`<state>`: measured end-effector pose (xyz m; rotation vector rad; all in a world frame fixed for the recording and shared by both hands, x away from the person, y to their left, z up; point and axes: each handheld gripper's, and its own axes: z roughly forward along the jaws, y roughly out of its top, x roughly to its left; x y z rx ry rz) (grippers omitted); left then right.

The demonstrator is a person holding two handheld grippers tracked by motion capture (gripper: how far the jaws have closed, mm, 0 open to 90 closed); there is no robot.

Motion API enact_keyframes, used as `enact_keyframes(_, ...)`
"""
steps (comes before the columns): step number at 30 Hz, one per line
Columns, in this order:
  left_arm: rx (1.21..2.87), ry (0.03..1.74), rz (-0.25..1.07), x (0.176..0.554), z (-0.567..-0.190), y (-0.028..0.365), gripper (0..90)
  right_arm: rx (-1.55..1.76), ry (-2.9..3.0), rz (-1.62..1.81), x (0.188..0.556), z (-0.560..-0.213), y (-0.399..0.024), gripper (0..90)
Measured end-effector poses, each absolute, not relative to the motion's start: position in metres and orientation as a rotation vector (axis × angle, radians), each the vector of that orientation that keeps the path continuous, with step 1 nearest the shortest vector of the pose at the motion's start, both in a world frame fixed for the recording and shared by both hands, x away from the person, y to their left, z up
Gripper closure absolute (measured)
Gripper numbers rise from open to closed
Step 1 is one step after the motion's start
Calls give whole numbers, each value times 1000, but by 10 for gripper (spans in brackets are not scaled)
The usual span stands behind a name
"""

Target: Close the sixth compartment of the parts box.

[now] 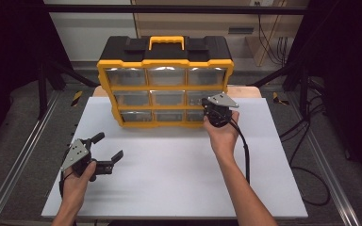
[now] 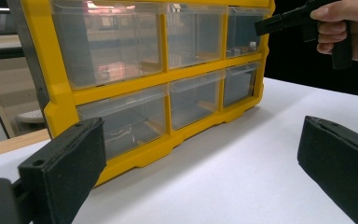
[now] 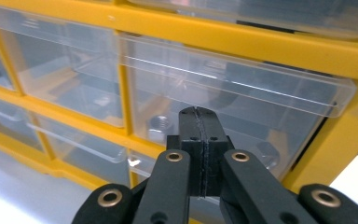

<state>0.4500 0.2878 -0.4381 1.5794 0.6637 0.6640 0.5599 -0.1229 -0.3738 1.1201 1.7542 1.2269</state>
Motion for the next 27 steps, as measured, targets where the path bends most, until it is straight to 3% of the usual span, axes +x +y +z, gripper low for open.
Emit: enact_keyframes(27,1590,665,661,450,-440,289,12,1013,1757,1379,512,-377,-122,900)
